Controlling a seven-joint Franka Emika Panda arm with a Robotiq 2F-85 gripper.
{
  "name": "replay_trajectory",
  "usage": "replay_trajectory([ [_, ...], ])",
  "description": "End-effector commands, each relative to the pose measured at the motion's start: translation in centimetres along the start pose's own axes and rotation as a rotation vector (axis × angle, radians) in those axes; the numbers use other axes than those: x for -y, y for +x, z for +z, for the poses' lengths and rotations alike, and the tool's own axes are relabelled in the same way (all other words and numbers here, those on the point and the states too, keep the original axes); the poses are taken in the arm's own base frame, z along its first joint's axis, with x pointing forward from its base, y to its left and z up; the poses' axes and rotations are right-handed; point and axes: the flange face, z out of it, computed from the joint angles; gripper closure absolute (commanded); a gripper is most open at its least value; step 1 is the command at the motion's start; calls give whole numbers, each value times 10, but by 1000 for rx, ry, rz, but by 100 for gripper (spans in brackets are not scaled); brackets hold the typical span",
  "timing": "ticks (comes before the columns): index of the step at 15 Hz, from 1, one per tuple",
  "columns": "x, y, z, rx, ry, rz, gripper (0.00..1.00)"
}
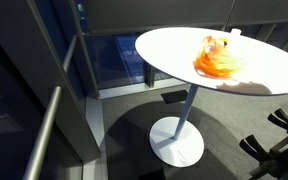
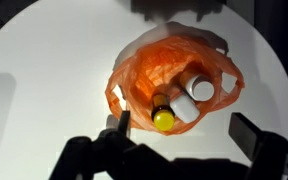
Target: Remove the brown bottle from the plastic bag
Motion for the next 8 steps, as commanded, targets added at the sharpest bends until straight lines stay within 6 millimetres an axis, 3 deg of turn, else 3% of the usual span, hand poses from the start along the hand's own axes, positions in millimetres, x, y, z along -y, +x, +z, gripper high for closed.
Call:
replay_trajectory([
  [1,0,0,-1,1,0,0,0],
  [8,8,19,6,17,5,23,0],
])
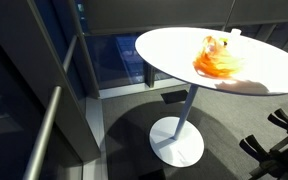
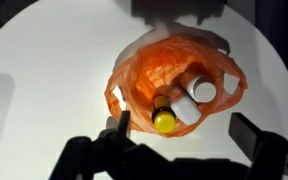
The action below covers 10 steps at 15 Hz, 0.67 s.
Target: Remove the brown bottle from the plastic bag
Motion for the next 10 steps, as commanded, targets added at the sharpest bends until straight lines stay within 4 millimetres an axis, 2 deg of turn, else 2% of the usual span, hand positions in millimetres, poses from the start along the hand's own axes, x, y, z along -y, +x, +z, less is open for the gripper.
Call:
replay_trajectory([
  [1,8,19,-1,6,16,24,0],
  [6,16,50,11,8,40,38,0],
  [10,21,79,34,13,19,53,0],
])
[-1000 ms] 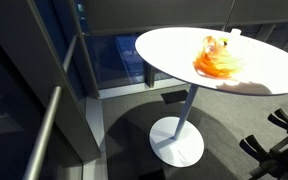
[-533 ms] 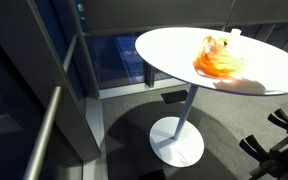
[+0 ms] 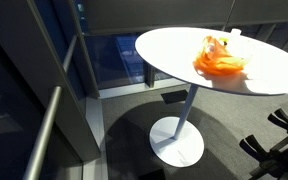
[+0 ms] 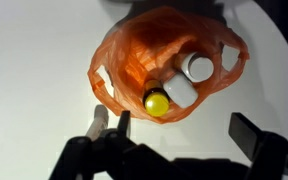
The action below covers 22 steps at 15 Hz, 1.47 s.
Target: Remove the brown bottle from the plastic bag
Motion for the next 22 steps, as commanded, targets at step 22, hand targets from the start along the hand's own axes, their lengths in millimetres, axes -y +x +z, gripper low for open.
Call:
replay_trajectory([
  [22,47,102,136,47,-101,77,0],
])
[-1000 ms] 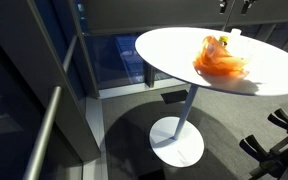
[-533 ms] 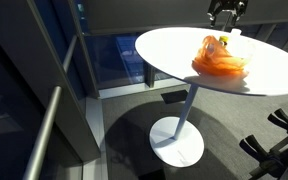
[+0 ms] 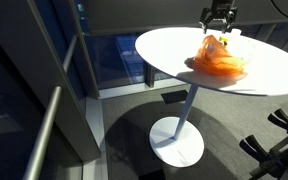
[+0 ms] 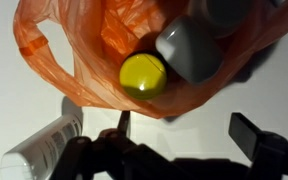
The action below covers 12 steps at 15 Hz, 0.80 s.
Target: Remove the brown bottle from the plastic bag
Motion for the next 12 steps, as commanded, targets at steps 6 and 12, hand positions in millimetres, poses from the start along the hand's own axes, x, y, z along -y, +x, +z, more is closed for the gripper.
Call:
replay_trajectory([
  [6,2,-4,-3,-10,-49,52,0],
  [12,-7,-10,2,-7,-85,74,0],
])
